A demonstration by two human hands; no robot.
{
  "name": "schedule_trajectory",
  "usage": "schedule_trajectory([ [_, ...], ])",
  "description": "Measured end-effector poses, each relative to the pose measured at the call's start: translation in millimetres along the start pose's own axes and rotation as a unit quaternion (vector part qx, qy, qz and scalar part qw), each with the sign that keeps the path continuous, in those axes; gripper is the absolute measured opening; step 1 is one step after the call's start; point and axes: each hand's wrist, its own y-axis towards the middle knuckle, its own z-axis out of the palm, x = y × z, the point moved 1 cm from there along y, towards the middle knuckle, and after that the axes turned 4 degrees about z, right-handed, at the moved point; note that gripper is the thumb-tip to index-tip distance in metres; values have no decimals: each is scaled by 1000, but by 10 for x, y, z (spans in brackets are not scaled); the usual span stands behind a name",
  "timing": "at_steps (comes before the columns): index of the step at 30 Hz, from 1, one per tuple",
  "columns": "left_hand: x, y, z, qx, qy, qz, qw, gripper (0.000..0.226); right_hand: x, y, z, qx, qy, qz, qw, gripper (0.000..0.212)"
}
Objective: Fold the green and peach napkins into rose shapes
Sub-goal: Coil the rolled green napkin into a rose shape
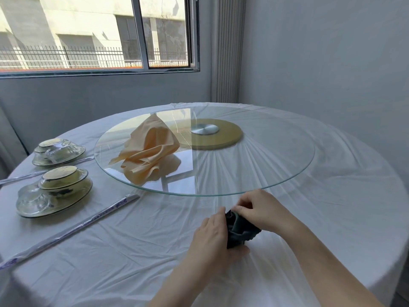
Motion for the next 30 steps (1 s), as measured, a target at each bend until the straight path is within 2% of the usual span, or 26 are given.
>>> schedule_trajectory([
  [5,96,-11,71,2,-29,10,1000,110,-136,58,206,-9,147,69,987,26],
  [9,114,-25,75,-2,-5,29,1000,106,-191,52,225,-1,270,114,956,29],
  [12,136,-20,87,1,3,40,999,97,-263,23,265,-40,196,117,973,28],
  [15,154,-22,97,2,8,41,999,93,-247,-33,339,-92,8,122,988,27],
  [17,168,-36,103,-3,2,40,999,90,-219,-75,409,-108,-116,93,983,33],
  [20,149,-57,84,-1,-1,59,998,83,-212,-105,456,-117,-159,56,979,34],
  [22,133,-64,71,-6,4,72,997,74,-277,-78,434,-113,-115,58,985,29],
  [25,119,-67,65,-14,3,78,997,70,-368,-136,345,-176,91,37,980,11],
  [27,124,-62,67,-11,7,78,997,76,-367,-270,324,-265,112,-51,956,12],
  [30,141,-50,54,3,4,72,997,78,-323,-516,429,-310,9,-221,925,16],
])
